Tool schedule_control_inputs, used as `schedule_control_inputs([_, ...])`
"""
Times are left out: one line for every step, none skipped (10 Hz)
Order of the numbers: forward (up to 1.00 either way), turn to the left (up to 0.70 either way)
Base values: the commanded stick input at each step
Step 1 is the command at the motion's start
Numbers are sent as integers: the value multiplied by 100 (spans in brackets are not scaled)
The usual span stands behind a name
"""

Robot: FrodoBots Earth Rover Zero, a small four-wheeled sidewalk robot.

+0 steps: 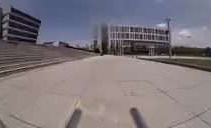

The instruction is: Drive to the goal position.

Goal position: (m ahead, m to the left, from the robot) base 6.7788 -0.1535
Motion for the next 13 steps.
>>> schedule_control_inputs([70, 0])
schedule_control_inputs([70, 0])
schedule_control_inputs([70, 0])
schedule_control_inputs([70, 0])
schedule_control_inputs([70, 0])
schedule_control_inputs([70, 0])
schedule_control_inputs([70, 0])
schedule_control_inputs([70, 0])
schedule_control_inputs([70, 0])
schedule_control_inputs([70, 0])
schedule_control_inputs([70, 0])
schedule_control_inputs([70, 0])
schedule_control_inputs([70, 0])
